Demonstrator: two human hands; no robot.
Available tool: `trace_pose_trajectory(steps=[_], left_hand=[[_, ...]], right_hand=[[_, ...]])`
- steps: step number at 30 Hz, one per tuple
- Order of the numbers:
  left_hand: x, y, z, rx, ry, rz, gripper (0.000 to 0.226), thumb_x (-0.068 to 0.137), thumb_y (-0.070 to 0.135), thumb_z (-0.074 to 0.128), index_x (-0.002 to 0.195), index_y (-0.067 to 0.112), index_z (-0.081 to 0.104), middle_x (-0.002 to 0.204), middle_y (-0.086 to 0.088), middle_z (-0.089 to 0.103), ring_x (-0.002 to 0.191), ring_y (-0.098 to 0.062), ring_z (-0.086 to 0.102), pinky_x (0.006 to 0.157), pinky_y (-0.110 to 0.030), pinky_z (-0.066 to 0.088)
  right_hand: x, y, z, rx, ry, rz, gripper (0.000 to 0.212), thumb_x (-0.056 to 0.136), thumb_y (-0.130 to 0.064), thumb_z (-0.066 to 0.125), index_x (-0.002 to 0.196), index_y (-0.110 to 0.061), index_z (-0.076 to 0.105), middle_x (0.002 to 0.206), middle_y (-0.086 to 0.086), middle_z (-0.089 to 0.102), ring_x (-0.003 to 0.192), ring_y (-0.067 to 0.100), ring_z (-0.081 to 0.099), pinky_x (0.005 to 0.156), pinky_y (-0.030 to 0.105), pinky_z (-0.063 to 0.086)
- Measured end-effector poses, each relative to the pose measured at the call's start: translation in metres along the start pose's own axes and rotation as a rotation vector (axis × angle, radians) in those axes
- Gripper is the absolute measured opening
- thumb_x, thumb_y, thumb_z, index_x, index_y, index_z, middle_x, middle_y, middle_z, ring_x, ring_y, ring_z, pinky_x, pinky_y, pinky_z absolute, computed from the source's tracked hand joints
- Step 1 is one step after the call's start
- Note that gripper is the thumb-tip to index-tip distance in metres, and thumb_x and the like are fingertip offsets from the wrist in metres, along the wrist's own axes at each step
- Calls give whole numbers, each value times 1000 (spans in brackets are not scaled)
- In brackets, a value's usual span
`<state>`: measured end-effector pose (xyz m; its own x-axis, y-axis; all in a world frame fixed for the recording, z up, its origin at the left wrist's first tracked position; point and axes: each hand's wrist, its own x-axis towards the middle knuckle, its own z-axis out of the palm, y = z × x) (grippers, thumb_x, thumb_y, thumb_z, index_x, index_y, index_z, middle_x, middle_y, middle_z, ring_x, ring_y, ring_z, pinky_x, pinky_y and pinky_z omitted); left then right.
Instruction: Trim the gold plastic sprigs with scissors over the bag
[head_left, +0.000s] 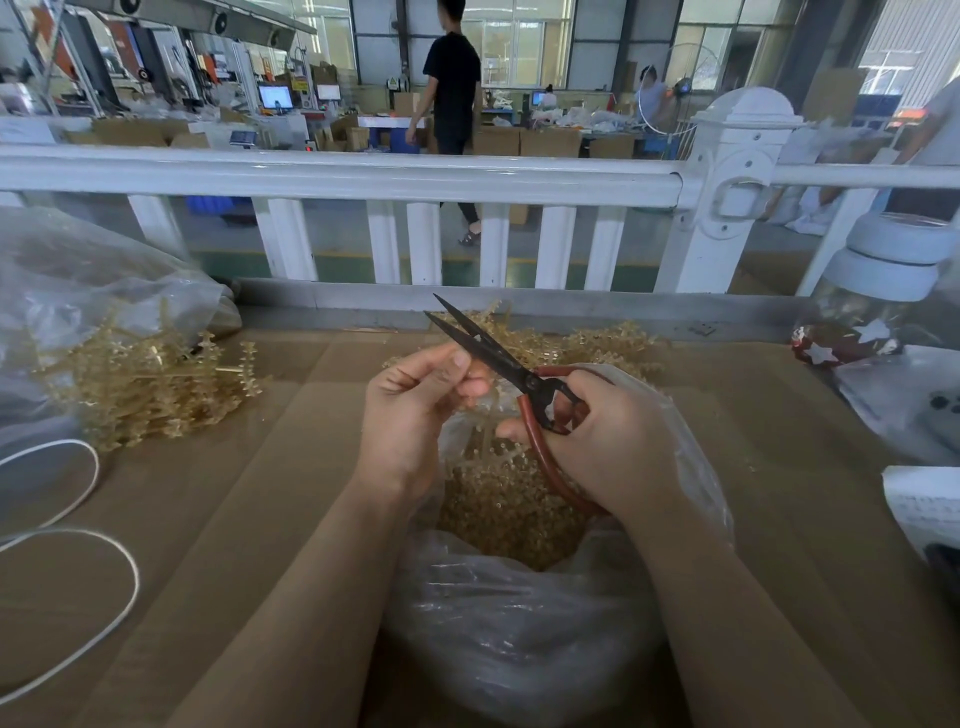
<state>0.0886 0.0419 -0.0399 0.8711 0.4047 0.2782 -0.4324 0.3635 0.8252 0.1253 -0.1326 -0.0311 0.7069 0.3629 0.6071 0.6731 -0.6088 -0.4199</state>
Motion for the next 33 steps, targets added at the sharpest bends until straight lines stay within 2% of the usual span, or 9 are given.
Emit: trace_pose_trajectory(steps=[5, 13, 17, 20, 22, 26, 28, 30, 33], left_hand=[[-1, 0, 0, -6, 35, -26, 11, 83, 6, 66, 90, 4, 75, 73, -7, 71, 62, -11, 64, 61, -22, 55], [-1, -3, 4, 58, 18, -31, 22, 80, 11, 69, 99, 1, 73, 68, -7, 70, 64, -15, 66, 66, -27, 56], [-2, -1, 5, 34, -70, -63, 51, 75, 16, 74, 123, 5, 64, 84, -7, 74, 76, -14, 70, 72, -25, 57], [-1, 1, 4, 58, -141, -142, 87, 61, 39, 90, 134, 8, 55, 110, -8, 73, 92, -16, 68, 75, -28, 55], [-2, 1, 4, 97, -167, -170, 103, 47, 57, 92, 129, 7, 56, 106, -5, 72, 91, -17, 64, 75, -27, 52], [-10, -4, 5, 375, -290, -200, 69, 59, 54, 80, 111, 12, 64, 99, -3, 70, 88, -14, 65, 79, -24, 51], [-11, -6, 7, 461, -395, -234, 54, 65, 44, 83, 109, 18, 67, 106, -4, 73, 98, -17, 70, 89, -28, 54], [-12, -8, 10, 525, -440, -179, 26, 71, 27, 88, 93, 30, 73, 96, 3, 76, 92, -12, 71, 84, -22, 54], [-10, -10, 8, 490, -387, -115, 6, 82, 12, 76, 87, 12, 73, 80, 3, 73, 76, -10, 68, 73, -18, 52]], right_hand=[[2, -1, 3, 73, -67, 68, 39, 69, -82, 61, 70, -43, 55, 70, -28, 58, 76, -13, 55, 60, 6, 39], [5, 4, 22, 519, -169, 267, 10, 83, -35, 78, 77, -40, 72, 70, -13, 72, 61, 5, 68, 55, 23, 55], [7, 2, 19, 642, -113, 393, 15, 87, -23, 76, 73, -25, 73, 68, 3, 73, 59, 14, 69, 54, 23, 55], [10, 1, 14, 723, -4, 495, 15, 89, -24, 75, 76, -17, 73, 69, 6, 73, 67, 25, 71, 67, 37, 59], [12, 2, 11, 801, 74, 546, 12, 90, -22, 73, 82, -13, 73, 66, 2, 72, 63, 18, 71, 66, 31, 59], [10, 4, 6, 886, 244, 567, 17, 92, -20, 71, 81, -7, 71, 62, -4, 69, 57, 8, 66, 59, 16, 53], [9, 3, 6, 872, 272, 555, 18, 93, -21, 71, 81, -7, 71, 64, -4, 71, 59, 8, 67, 60, 19, 54], [9, 2, 8, 863, 270, 547, 22, 93, -21, 70, 81, -3, 71, 65, -1, 71, 59, 11, 68, 60, 22, 55], [7, 1, 9, 914, 238, 518, 24, 94, -20, 69, 84, 1, 70, 56, -5, 65, 46, 3, 58, 48, 13, 45]])
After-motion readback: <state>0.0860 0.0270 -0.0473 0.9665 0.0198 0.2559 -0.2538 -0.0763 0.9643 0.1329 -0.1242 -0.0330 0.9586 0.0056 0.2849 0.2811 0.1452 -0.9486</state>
